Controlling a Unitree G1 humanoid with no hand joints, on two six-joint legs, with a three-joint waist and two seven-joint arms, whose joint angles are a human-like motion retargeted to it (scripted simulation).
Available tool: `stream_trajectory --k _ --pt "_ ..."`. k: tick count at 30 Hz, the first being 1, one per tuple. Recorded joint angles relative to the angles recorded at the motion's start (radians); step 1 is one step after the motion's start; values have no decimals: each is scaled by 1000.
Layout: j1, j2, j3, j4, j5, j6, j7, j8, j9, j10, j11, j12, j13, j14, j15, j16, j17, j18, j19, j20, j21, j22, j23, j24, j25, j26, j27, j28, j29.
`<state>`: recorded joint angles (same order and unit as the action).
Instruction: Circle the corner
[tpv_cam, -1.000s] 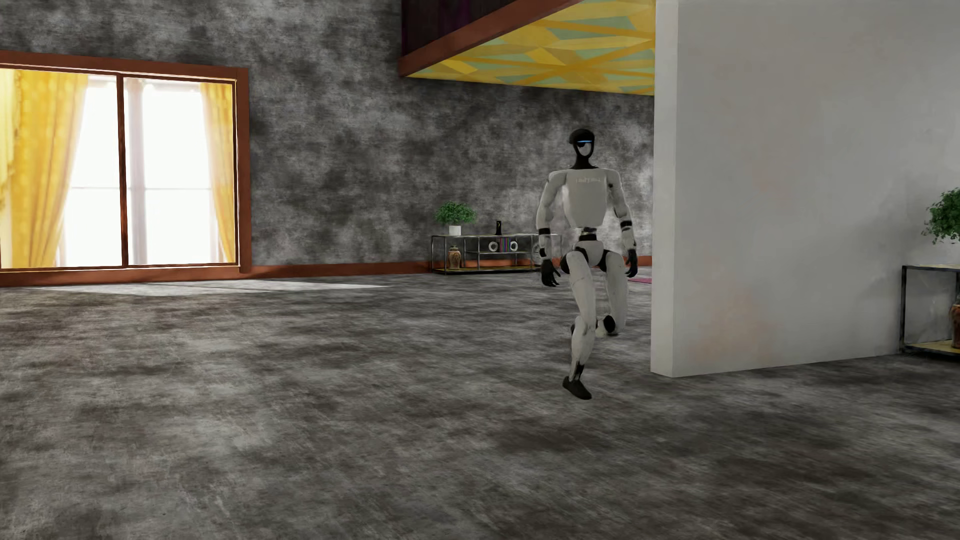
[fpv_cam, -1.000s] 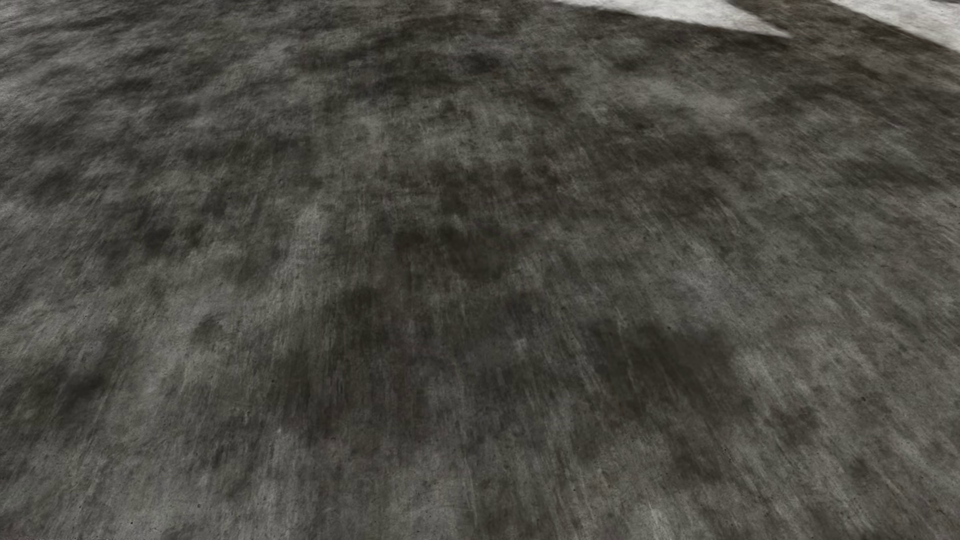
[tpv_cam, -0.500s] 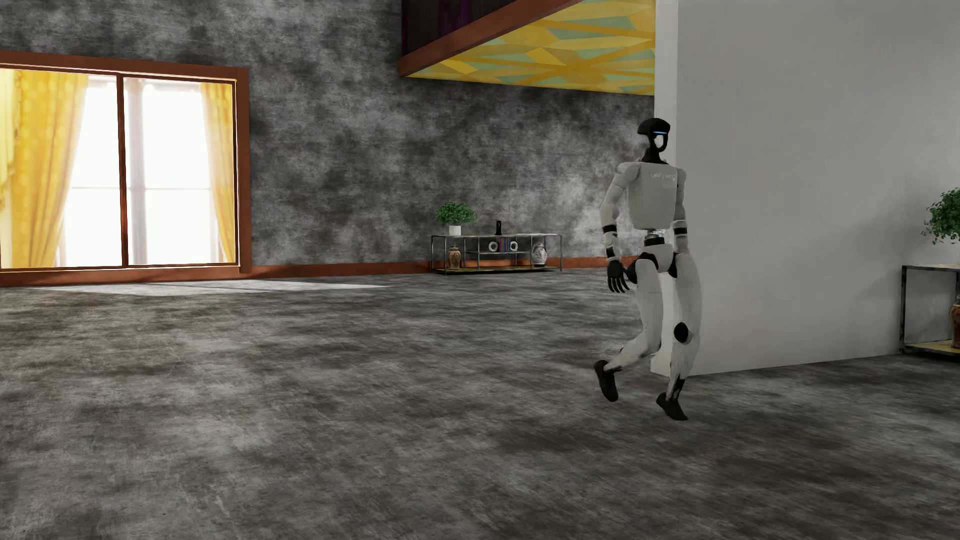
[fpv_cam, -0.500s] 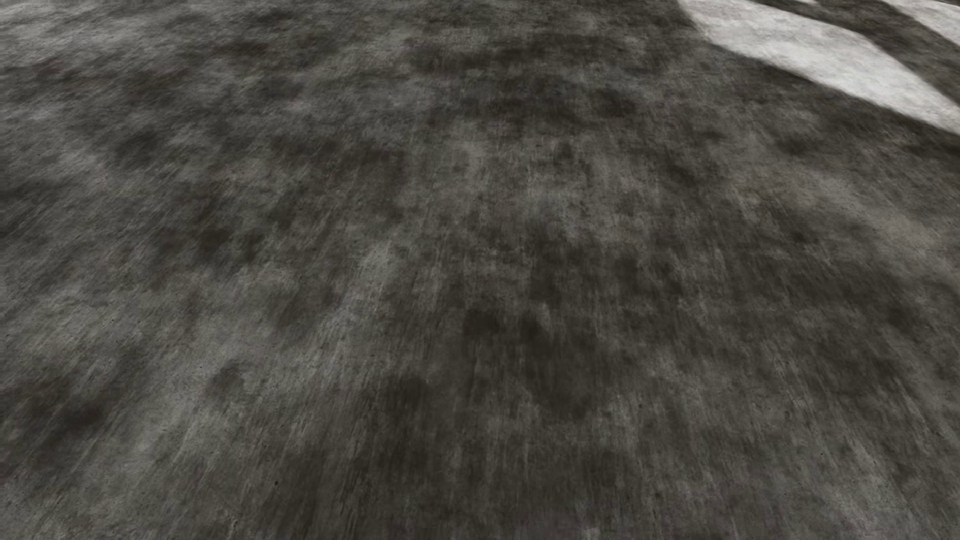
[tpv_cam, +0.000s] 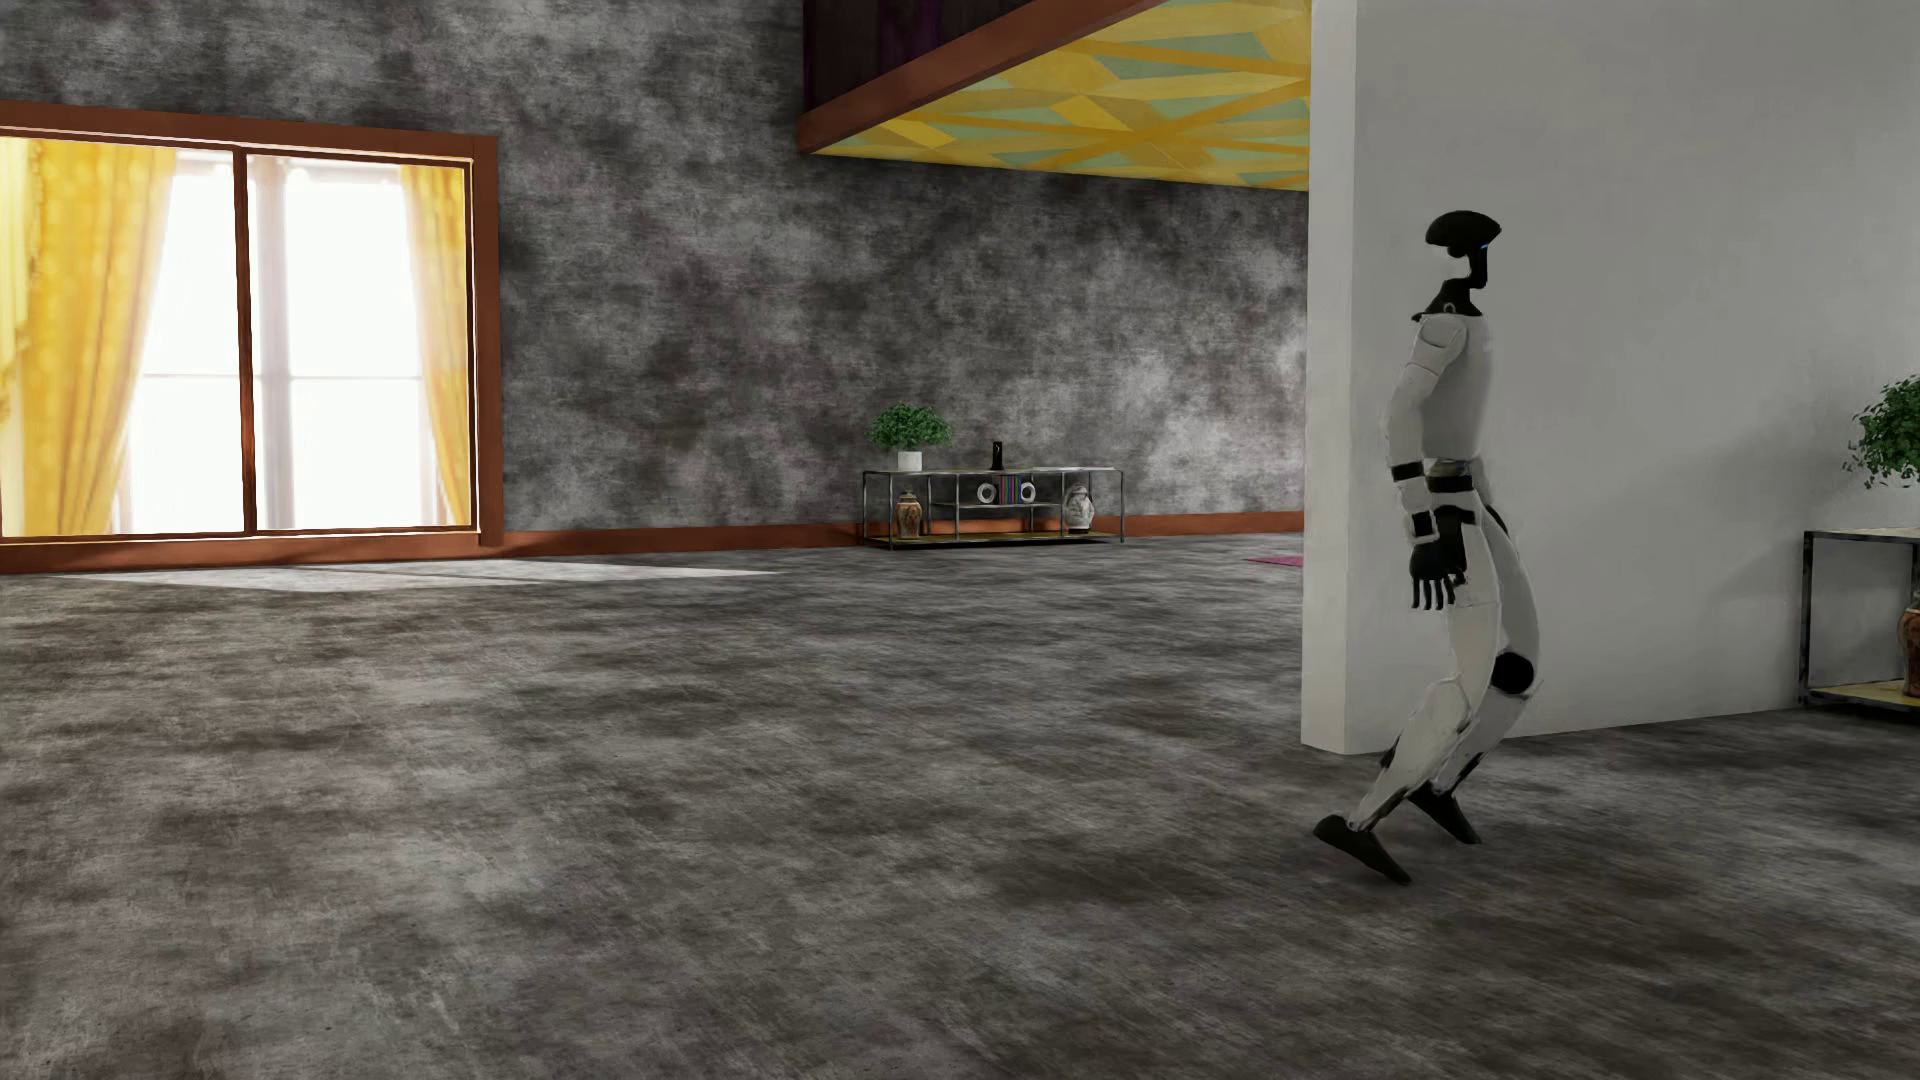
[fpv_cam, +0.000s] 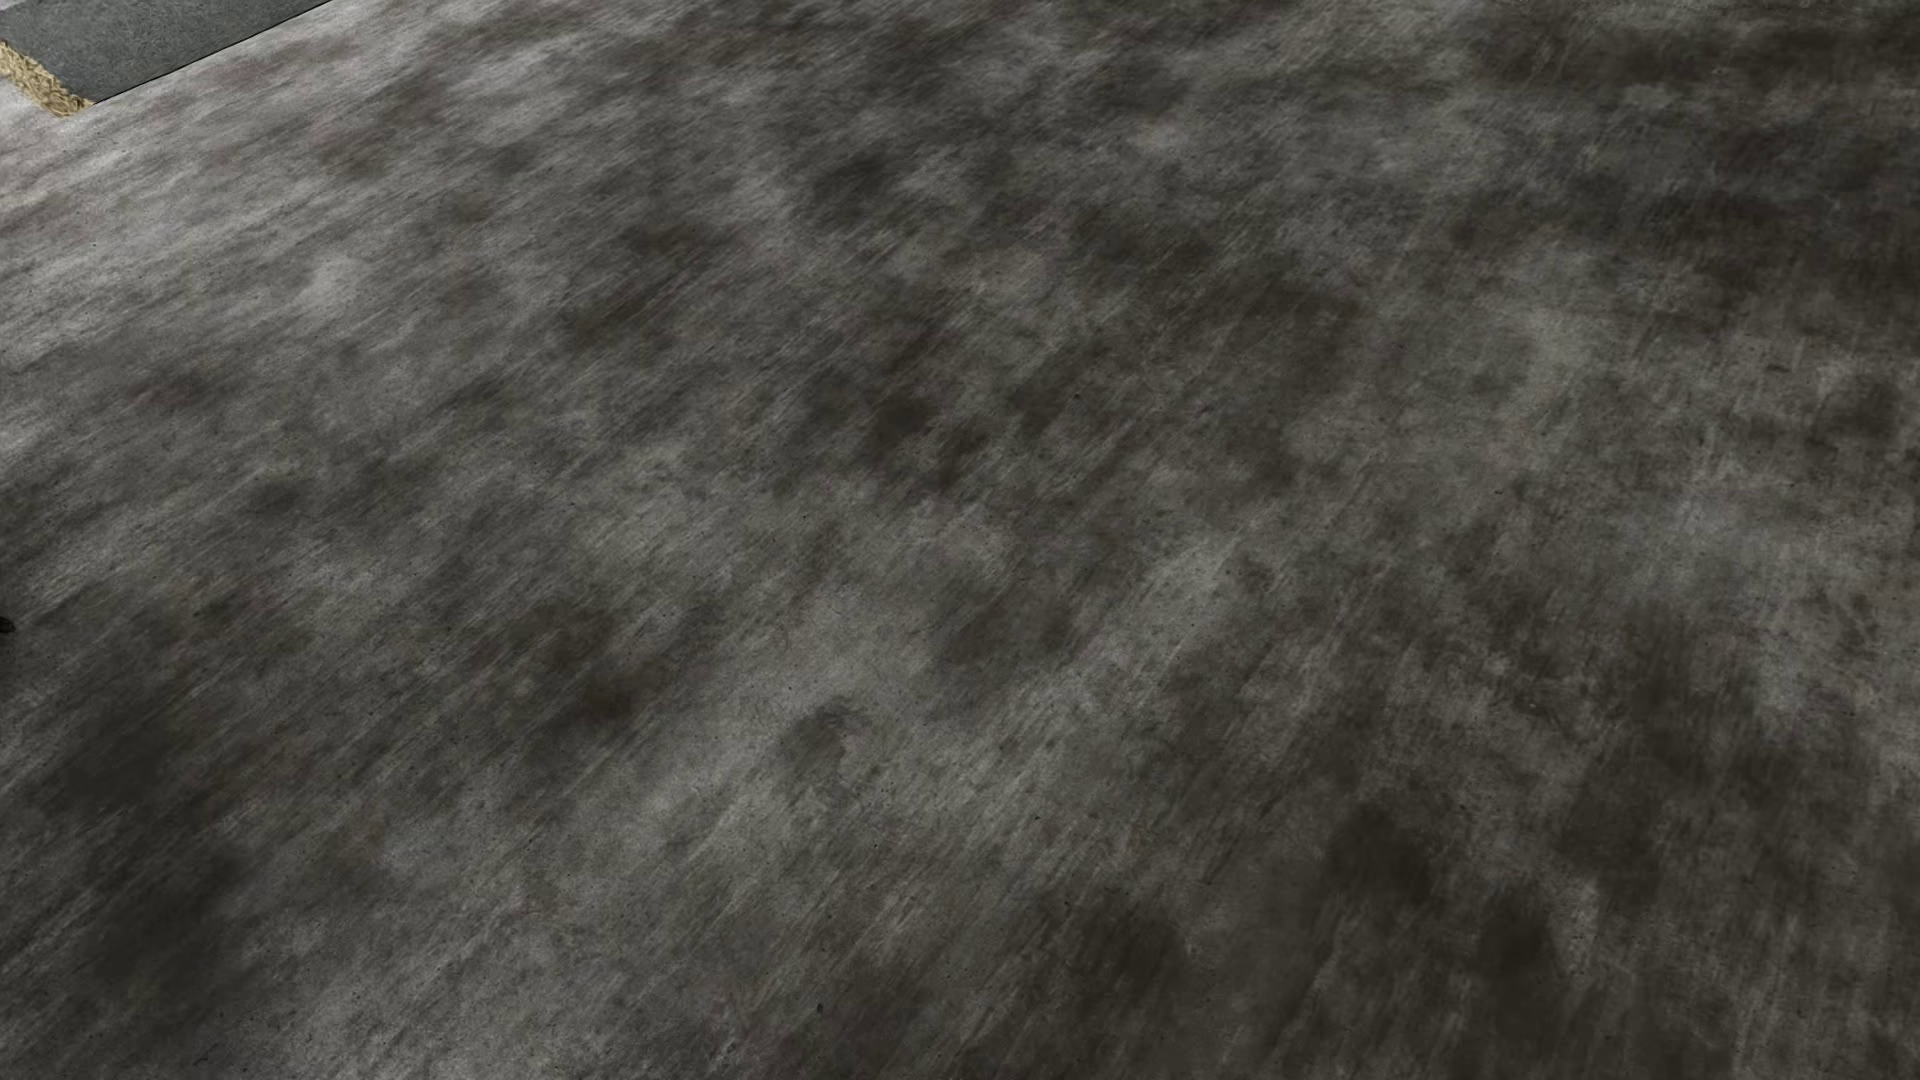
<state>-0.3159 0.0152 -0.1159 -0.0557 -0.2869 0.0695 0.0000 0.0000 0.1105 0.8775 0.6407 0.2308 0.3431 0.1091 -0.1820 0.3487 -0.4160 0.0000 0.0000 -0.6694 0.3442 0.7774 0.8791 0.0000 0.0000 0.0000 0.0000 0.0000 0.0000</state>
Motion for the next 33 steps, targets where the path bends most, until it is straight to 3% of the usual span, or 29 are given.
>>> stream_trajectory --k 3,5,6,7,8,9,11,13,15,16,17,18,20,22,23,24,25,26,27,28,29,30,32,33 --pt "-139 167 86 57 20 -33 0 0 -12 -209 -51 88 -10 -49 -79 12 14 0 0 -13 -7 72 -91 0 0 0 0 0 0" --pt "-214 249 144 81 62 -44 0 0 -21 -311 -83 136 -43 -204 -131 31 7 0 0 -57 -10 130 -131 0 0 0 0 0 0" --pt "-244 270 191 103 64 -55 0 0 -14 -322 -76 155 -75 -215 -157 41 1 0 0 -90 19 162 -145 0 0 0 0 0 0" --pt "-296 289 236 117 53 -71 0 0 -7 -285 -59 184 -104 -54 -166 46 -10 0 0 -75 24 178 -166 0 0 0 0 0 0" --pt "-342 333 271 111 39 -93 0 0 12 -189 -57 191 -124 85 -135 52 -15 0 0 -111 31 216 -164 0 0 0 0 0 0" --pt "-364 363 288 86 25 -116 0 0 18 -123 -48 182 -121 125 -63 50 -14 0 0 -140 6 259 -164 0 0 0 0 0 0" --pt "-304 268 295 29 4 -137 0 0 -14 -88 109 193 -86 10 151 45 -9 0 0 -159 3 276 -122 0 0 0 0 0 0" --pt "-174 108 174 -50 42 -155 0 0 0 -108 405 193 -72 -108 126 46 0 0 0 -135 26 216 -85 0 0 0 0 0 0" --pt "38 -89 67 -131 94 -155 0 0 23 -225 640 113 -20 -185 -12 50 11 0 0 -151 53 158 -64 0 0 0 0 0 0" --pt "160 -185 17 -151 126 -152 0 0 37 -293 653 77 6 -248 -72 54 9 0 0 -97 84 107 -56 0 0 0 0 0 0" --pt "241 -310 -35 -166 142 -151 0 0 30 -342 617 39 28 -304 -92 57 5 0 0 -32 122 53 -39 0 0 0 0 0 0" --pt "352 -366 -94 -135 176 -140 0 0 37 -381 499 8 59 -361 -96 65 7 0 0 25 133 -4 -25 0 0 0 0 0 0" --pt "504 -471 -187 -105 169 -141 0 0 17 -441 197 -66 109 -468 -31 79 11 0 0 151 163 -119 6 0 0 0 0 0 0" --pt "626 -514 -226 -87 168 -146 0 0 -20 -470 -143 -153 157 -545 4 99 14 0 0 227 169 -211 14 0 0 0 0 0 0" --pt "673 -539 -252 -73 154 -155 0 0 -34 -471 -176 -175 171 -548 -28 109 11 0 0 261 171 -248 17 0 0 0 0 0 0" --pt "713 -555 -302 -17 148 -146 0 0 -34 -453 -132 -186 185 -518 -24 109 11 0 0 289 168 -269 21 0 0 0 0 0 0" --pt "729 -603 -323 37 159 -124 0 0 -37 -400 8 -180 184 -445 58 101 12 0 0 308 181 -273 45 0 0 0 0 0 0" --pt "723 -621 -318 100 206 -81 0 0 -23 -289 146 -156 163 -305 77 70 14 0 0 312 206 -239 101 0 0 0 0 0 0" --pt "669 -570 -290 124 233 -74 0 0 -12 -104 216 -126 126 -140 28 60 23 0 0 309 210 -202 137 0 0 0 0 0 0" --pt "538 -523 -256 93 248 -88 0 0 -21 169 239 -114 117 -14 -37 66 41 0 0 255 185 -163 113 0 0 0 0 0 0" --pt "428 -428 -179 99 291 -77 0 0 -8 392 203 -110 103 -24 -55 59 50 0 0 190 169 -108 69 0 0 0 0 0 0" --pt "339 -330 -95 63 306 -97 0 0 4 503 150 -93 79 -46 -48 51 58 0 0 127 150 -45 18 0 0 0 0 0 0" --pt "131 -142 47 9 311 -154 0 0 6 492 28 33 19 -26 -47 54 78 0 0 146 110 -31 -120 0 0 0 0 0 0" --pt "61 -45 91 -9 308 -153 0 0 12 333 -28 28 -10 47 -51 14 73 0 0 49 68 150 -185 0 0 0 0 0 0"
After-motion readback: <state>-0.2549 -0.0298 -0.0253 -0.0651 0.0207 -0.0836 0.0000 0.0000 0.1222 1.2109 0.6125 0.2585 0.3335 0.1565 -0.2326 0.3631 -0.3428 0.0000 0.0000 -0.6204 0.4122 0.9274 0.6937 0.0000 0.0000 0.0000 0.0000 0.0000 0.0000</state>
